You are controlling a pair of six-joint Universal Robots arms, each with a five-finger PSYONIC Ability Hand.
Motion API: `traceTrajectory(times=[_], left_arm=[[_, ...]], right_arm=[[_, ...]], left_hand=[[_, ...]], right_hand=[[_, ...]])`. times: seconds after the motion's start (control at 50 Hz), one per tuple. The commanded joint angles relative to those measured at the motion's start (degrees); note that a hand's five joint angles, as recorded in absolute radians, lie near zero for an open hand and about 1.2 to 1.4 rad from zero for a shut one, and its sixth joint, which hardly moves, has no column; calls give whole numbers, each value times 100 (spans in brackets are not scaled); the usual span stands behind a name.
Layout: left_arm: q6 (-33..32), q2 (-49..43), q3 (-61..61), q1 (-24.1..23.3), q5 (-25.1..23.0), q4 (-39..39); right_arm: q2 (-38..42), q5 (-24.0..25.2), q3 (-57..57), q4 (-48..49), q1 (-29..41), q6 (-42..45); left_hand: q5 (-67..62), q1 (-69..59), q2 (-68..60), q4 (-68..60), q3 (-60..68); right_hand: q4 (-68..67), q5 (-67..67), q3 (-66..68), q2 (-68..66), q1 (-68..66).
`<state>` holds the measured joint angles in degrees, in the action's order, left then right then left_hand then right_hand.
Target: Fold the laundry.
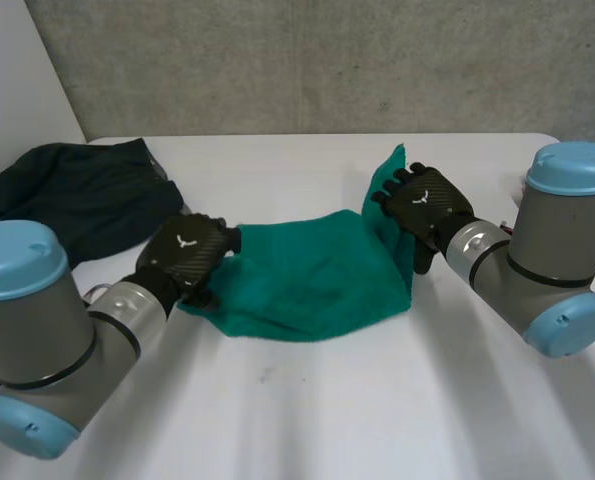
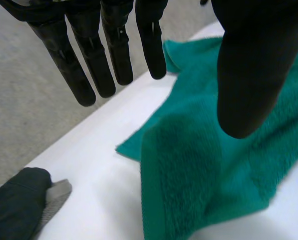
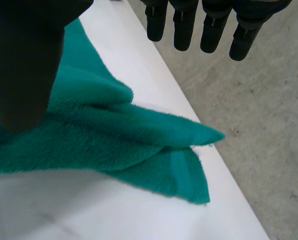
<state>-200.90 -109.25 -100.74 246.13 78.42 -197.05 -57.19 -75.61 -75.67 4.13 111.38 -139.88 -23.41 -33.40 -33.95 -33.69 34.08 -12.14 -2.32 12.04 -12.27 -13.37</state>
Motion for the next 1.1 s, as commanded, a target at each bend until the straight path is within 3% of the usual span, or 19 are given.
traceTrajectory(times=[0.02,0.16,0.24,0.3,0.4,0.46,0.56,0.7,0.76,0.9,1.1], left_arm=[[-809,-895,563,49,-117,0],[-1171,-1520,1091,-13,-143,26],[-1162,-1618,1355,-109,-108,9],[-1092,-1320,1399,-215,173,26],[-549,-153,1320,-347,1120,88],[-258,332,1303,-373,1342,202],[155,1246,1443,-417,1176,789],[586,1827,1943,-698,1219,1589],[718,1951,2076,-803,1298,1775],[895,2232,2269,-1076,1421,2083],[859,2337,2436,-1313,1544,2118]], right_arm=[[-160,3,-299,-62,-178,4],[-257,38,-580,0,-380,4],[-301,3,-730,53,-521,13],[-371,-111,-800,62,-696,-31],[-468,-550,-748,-131,-1030,-390],[-442,-612,-660,-386,-1153,-689],[-249,-446,-581,-1141,-1093,-2039],[225,-252,-529,-925,-417,-3712],[498,-392,-309,-572,-152,-3863],[1368,-1253,648,158,436,-4284],[2142,-1368,1721,-184,1218,-4575]], left_hand=[[285,284,338,313,-351],[-386,-387,-332,-358,320],[-4648,-4649,-4594,-4619,4581],[-4659,-4660,-4605,-4631,4592],[-4659,-4660,-4605,-4631,4592],[-4659,-4660,-4605,-4631,4592],[-4659,-4660,-4605,-4631,4592],[-4659,-4660,-4605,-4631,4592],[-4659,-4660,-4605,-4631,4592],[-4659,-4660,-4605,-4631,4592],[-4659,-4660,-4605,-4631,4592]], right_hand=[[214,232,-204,227,337],[214,232,-204,227,337],[214,232,-204,227,337],[214,232,-204,227,337],[214,232,-204,227,337],[214,232,-204,227,337],[214,232,-204,227,337],[214,232,-204,227,337],[214,232,-204,227,337],[214,232,-204,227,337],[214,232,-204,227,337]])
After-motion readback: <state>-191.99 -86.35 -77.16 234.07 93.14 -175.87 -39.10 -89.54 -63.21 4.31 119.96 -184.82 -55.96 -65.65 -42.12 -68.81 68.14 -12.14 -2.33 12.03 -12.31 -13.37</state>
